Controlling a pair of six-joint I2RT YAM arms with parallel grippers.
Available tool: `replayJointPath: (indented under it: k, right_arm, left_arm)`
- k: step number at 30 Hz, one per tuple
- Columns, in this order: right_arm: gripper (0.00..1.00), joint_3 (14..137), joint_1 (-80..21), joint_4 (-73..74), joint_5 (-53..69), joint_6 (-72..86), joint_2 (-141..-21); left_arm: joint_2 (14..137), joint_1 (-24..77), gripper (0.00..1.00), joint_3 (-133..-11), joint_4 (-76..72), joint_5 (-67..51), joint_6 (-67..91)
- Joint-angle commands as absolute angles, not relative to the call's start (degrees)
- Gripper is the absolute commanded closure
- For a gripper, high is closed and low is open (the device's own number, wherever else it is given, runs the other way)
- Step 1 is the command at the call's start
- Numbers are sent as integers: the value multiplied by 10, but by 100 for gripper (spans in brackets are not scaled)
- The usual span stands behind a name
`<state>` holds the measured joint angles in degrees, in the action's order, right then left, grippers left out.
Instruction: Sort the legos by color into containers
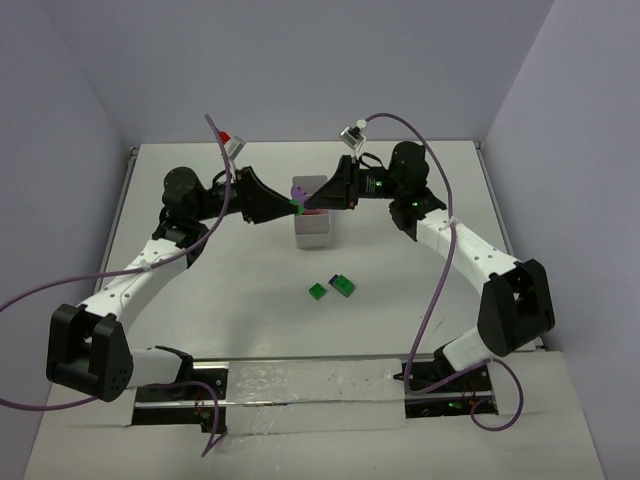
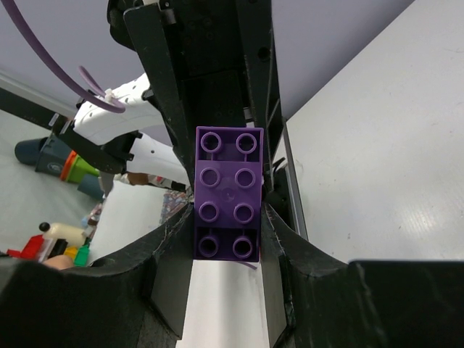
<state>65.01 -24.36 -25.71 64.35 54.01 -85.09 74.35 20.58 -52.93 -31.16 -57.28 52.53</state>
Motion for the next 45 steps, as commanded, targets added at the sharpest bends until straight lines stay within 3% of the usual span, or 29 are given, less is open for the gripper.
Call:
replayJointPath:
  k: [1,9,17,23,28,33,36,45]
  right_arm:
    - [100,666,-248,-274,650,533,-853]
    - [100,670,-244,-261,640,513,-853]
    - [100,724,-191,-195,631,450,-877]
    - [100,828,-179,57,580,265,-920]
    - [100,1004,-202,319,399,119,-1009]
    - [100,1149,-230,489,216,59,-1094]
    - [100,1214,-240,536,177,46,-1142]
    - [100,1256,-284,576,98,16,-1199]
  left_arm:
    - [744,210,55,-529,-346,-576,533]
    - [738,210,100,-521,-304,-581,505]
    - [700,189,100,-472,-216,-590,431]
    - [685,149,100,-454,-151,-600,369]
    - [672,139,100,-463,-82,-580,290]
    - [666,136,100,-471,-73,-567,272]
    - [664,135,100,-474,-65,-560,262]
    - [651,134,100,-467,-58,-550,258]
